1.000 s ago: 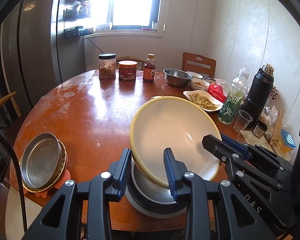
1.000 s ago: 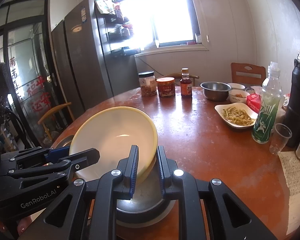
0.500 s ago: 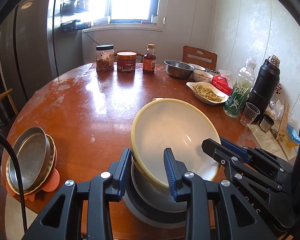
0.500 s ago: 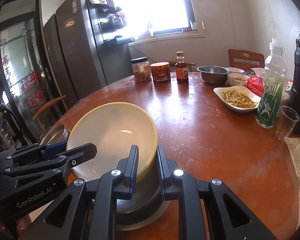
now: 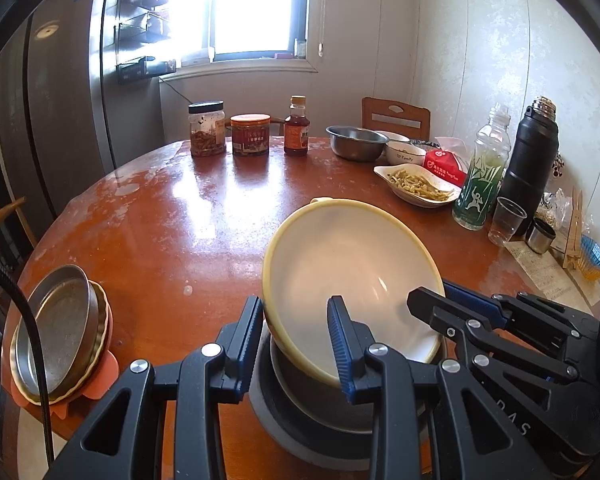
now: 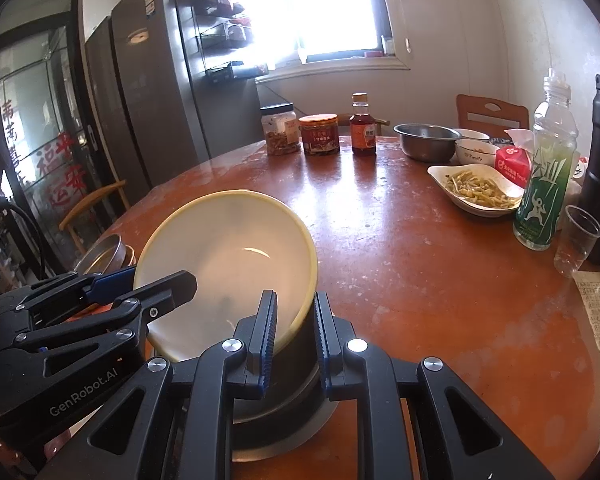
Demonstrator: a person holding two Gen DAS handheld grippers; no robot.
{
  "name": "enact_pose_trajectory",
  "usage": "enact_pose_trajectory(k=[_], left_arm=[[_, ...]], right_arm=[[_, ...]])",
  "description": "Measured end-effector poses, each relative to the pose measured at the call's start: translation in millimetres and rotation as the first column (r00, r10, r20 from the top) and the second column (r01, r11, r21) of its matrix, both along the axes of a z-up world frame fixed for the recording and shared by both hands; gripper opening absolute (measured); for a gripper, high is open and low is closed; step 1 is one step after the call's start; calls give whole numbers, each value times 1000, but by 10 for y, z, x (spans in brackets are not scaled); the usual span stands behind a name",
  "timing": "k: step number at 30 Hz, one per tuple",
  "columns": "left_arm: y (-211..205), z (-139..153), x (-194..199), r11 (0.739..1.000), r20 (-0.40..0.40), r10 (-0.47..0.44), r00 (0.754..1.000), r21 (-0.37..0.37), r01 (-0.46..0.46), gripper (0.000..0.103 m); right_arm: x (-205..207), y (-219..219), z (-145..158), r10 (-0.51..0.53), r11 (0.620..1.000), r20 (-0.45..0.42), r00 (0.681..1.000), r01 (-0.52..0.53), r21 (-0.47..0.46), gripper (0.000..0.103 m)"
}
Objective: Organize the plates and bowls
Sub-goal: 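Lower the yellow bowl into the deep steel bowl and open both grippers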
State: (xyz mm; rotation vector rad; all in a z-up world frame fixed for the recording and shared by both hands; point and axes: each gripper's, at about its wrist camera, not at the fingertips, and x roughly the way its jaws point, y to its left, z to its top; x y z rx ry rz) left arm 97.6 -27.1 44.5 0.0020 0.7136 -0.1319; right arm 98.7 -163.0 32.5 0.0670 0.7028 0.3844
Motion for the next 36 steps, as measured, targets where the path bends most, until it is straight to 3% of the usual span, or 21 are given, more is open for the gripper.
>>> enact_pose_trajectory(k=[14, 36], left_arm=[[-62, -70, -81, 999, -2, -31, 1000, 32, 31, 33], [-12, 40, -194, 999, -6, -53, 999, -5, 53, 35]], right_arm=[[-27, -78, -107, 3, 1000, -20, 1000, -2, 16, 20], [-93, -96, -83, 4, 999, -23, 1000, -3, 36, 27]])
